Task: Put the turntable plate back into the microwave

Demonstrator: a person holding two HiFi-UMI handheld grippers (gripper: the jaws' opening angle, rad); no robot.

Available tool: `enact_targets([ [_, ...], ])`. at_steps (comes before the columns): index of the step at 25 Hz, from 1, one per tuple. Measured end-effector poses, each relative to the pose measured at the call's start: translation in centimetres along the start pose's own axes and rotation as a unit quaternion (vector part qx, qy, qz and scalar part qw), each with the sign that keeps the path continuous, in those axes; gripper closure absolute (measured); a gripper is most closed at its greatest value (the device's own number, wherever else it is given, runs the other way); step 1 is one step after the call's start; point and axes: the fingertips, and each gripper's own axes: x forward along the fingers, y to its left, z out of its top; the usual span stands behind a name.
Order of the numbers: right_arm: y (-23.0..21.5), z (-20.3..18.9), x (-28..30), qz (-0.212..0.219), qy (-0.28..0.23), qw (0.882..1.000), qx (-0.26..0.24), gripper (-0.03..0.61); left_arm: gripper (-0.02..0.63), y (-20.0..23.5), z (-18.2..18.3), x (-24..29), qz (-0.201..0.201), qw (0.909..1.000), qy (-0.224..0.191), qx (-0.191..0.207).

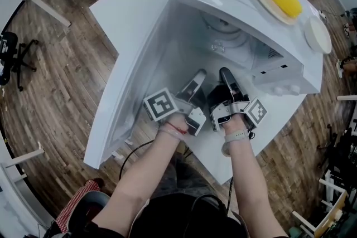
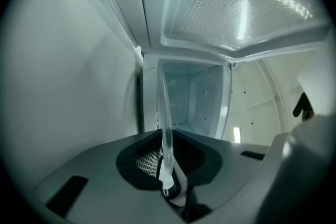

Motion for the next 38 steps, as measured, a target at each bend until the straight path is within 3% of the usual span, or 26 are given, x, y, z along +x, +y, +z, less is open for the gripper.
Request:
enact_targets([
  [22, -1.0, 1.2, 1.0, -0.022, -0.022, 1.000, 0.001, 0.537, 0.571, 1.0, -0.9, 0.1, 0.012, 0.9998, 0.011, -0.006],
  [25, -0.9, 1.3, 1.1, -0.023, -0.018, 0.999, -0.016, 0.536, 0.571, 0.9, -0.6, 0.4, 0.008, 0.9999, 0.006, 0.005],
  [38, -0.3, -0.2, 1.0, -0.063, 0.034, 0.990, -0.124, 0.493, 0.571, 1.5, 0.0, 0.6, 0.024, 0.9996, 0.002, -0.012],
])
